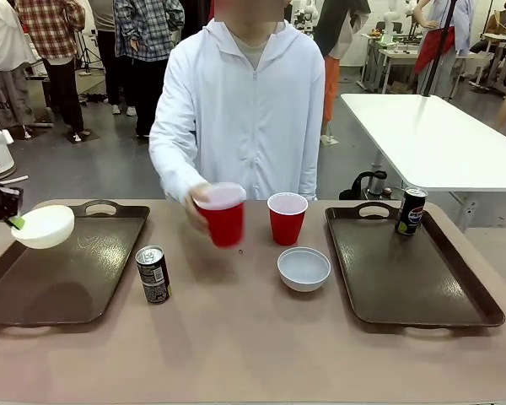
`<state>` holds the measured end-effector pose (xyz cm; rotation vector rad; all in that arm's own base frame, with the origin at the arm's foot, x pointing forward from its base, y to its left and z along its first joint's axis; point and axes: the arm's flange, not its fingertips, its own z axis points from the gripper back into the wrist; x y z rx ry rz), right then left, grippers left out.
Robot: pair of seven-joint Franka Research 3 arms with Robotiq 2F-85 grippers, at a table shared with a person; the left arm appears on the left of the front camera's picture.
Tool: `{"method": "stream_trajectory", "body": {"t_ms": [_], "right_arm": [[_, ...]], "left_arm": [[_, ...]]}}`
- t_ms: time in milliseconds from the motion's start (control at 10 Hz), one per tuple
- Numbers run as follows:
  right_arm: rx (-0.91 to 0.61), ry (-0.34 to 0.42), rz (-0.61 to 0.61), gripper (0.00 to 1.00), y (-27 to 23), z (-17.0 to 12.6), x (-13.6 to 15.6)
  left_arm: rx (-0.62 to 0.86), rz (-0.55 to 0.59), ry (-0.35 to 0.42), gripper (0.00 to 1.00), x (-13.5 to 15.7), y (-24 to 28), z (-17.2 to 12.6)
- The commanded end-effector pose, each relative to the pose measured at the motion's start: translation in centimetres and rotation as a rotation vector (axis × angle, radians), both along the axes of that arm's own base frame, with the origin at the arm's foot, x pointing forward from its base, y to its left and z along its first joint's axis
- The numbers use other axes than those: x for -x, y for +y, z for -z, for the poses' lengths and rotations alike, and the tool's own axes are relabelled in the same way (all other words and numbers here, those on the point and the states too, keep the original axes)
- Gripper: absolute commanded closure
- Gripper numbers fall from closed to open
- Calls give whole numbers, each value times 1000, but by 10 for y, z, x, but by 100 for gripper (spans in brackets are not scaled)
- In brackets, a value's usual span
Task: Prepare tableware on both trays.
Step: Pick up a Picnic Bowl from the table and place it on a Handle tray.
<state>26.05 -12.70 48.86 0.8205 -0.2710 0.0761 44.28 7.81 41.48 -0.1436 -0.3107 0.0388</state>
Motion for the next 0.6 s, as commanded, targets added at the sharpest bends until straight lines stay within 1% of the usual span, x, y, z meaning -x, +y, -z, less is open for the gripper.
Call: {"method": "stream_trajectory", "body": {"t_ms": [0,200,300,400,500], "right_arm": [[-17,-6,-3,0,0,1,0],[-17,-6,-3,0,0,1,0],[-17,-6,-3,0,0,1,0],[-17,-6,-3,0,0,1,0],[-17,-6,-3,0,0,1,0]], "left_arm": [[-61,4,8,100,-12,-7,22],[-75,16,28,100,-16,-14,35],[-100,24,53,100,-16,-18,42],[-135,44,105,100,10,-19,33],[-136,124,206,100,68,-21,12]]}}
